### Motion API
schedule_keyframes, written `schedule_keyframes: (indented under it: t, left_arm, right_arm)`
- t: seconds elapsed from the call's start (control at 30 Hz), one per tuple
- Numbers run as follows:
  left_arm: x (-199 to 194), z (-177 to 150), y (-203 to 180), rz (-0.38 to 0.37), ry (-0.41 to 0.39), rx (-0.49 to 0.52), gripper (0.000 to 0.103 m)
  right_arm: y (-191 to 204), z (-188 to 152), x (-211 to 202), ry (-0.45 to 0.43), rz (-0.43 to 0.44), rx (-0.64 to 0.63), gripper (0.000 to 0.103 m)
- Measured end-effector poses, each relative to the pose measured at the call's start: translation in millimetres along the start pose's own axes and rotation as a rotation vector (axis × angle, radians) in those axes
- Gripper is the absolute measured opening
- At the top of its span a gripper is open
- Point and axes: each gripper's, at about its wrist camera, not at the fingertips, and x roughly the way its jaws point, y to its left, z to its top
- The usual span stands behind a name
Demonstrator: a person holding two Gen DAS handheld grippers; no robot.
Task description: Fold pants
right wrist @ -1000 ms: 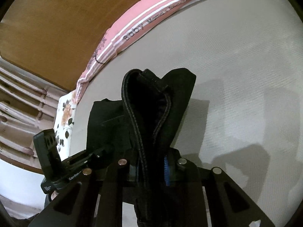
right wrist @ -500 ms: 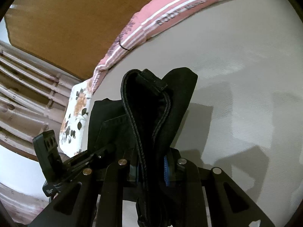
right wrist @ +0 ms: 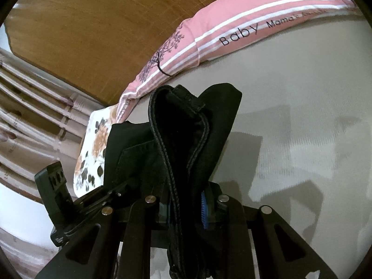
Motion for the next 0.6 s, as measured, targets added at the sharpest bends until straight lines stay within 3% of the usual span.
schedule_keyframes:
  t: [0.2, 0.43, 0.53, 0.6]
  left_arm:
    - [24.5, 30.2, 20.6, 0.0, -0.002, -0.011, 0.019]
    - [55.2, 43.6, 39.2, -0.002, 0.011, -0.015, 0.019]
    - [78.5, 37.0, 46.5, 0.04, 0.044, -0.007, 0.028]
    - [85.4, 33.0, 50.4, 0.059, 0.037, -0.008, 0.038]
  right_arm:
    - [3.1, 35.7, 26.8, 0.006, -0.018, -0.007, 0.018]
    - [-1.2, 61.2, 53.8, 0.014, -0.036, -0.017, 0.018]
    - [-7.8, 63.2, 68.1, 0.021, -0.083, -0.046, 0.02]
    - [-11.6, 62.0, 74.5, 0.01, -0.145, -0.074, 0.035]
